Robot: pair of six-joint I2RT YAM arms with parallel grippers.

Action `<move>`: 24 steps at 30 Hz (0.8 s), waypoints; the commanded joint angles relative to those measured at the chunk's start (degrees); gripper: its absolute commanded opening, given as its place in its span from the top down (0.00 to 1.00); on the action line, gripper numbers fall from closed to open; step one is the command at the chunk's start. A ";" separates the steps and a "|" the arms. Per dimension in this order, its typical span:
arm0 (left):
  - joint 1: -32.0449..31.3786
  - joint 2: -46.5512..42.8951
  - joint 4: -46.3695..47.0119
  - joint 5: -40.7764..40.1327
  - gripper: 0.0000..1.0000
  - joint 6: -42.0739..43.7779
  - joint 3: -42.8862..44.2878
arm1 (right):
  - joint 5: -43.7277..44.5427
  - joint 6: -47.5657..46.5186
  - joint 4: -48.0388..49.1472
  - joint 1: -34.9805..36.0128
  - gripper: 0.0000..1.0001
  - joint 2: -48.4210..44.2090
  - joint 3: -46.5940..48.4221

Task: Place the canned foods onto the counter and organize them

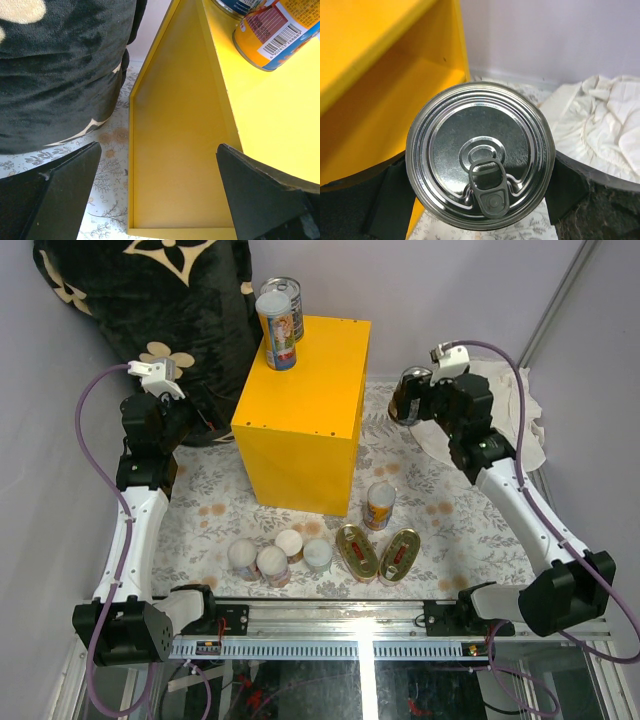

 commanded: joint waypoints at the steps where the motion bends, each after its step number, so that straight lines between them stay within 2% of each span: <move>1: -1.17 -0.20 -1.28 1.29 0.00 1.20 0.73 | -2.78 0.88 7.72 0.50 1.00 -3.40 12.67; 6: -1.25 -0.19 -1.13 1.39 0.00 1.03 0.60 | -6.71 4.45 7.78 0.92 1.00 -1.16 20.69; 12: -1.35 -0.57 -1.02 1.09 0.00 1.02 0.45 | -9.18 3.47 8.21 4.88 1.00 3.77 30.80; 20: -1.35 -0.73 -1.02 1.28 0.00 1.00 0.08 | -15.83 -0.85 -4.56 8.18 1.00 19.07 52.12; 24: -1.22 -0.68 -1.10 1.16 0.00 1.02 -0.05 | -17.81 -0.90 -6.83 8.55 1.00 24.11 56.36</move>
